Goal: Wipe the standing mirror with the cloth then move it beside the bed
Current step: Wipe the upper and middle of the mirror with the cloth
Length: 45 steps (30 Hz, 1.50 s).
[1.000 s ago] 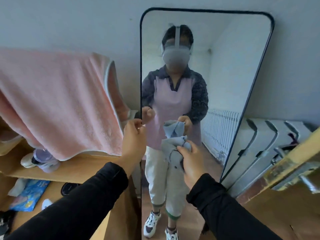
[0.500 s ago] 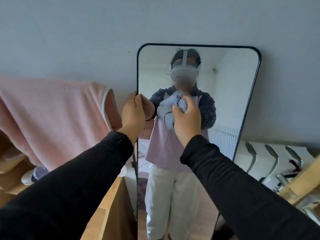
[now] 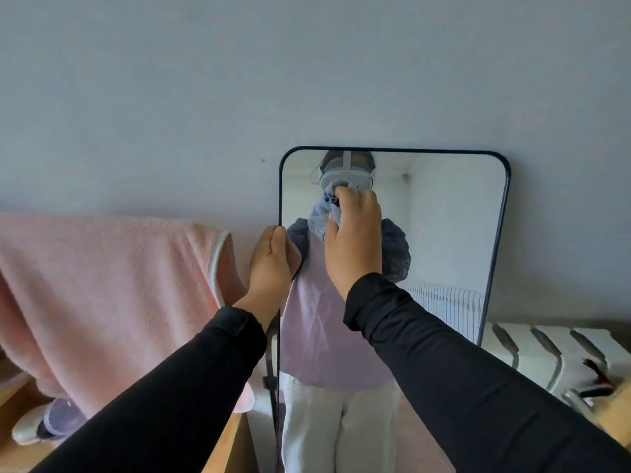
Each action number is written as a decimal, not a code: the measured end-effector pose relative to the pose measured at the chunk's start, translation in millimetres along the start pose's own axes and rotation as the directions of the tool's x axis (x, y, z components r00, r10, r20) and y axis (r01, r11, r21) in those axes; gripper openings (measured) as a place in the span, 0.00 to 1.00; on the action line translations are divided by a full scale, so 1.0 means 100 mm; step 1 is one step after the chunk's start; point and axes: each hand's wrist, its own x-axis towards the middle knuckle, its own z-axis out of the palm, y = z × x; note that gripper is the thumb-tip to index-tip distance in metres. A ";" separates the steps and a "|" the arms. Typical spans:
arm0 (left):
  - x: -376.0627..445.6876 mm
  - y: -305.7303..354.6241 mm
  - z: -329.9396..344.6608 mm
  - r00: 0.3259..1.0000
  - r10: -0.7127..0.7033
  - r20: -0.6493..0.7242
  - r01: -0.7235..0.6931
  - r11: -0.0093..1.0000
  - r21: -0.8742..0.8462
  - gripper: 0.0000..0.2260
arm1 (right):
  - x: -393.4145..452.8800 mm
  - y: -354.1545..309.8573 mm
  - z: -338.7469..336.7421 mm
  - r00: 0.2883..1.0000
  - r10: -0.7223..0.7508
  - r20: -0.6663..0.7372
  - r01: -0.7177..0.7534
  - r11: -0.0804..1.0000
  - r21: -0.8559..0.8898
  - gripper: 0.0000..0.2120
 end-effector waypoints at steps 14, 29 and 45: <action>0.12 -0.05 -0.11 0.989 0.061 0.132 -0.033 0.978 -0.206 0.13 | 0.13 0.03 0.25 0.921 -0.328 0.213 0.390 0.802 -0.453 0.24; 0.50 0.31 -0.05 0.970 0.219 0.107 -0.189 0.953 -0.237 0.12 | 0.40 0.00 0.26 0.835 -0.523 0.171 0.541 0.722 -0.431 0.23; 0.40 0.36 0.03 0.987 0.159 0.033 -0.145 0.952 -0.270 0.14 | 0.38 0.12 0.19 0.923 -0.382 0.050 0.343 0.756 -0.558 0.19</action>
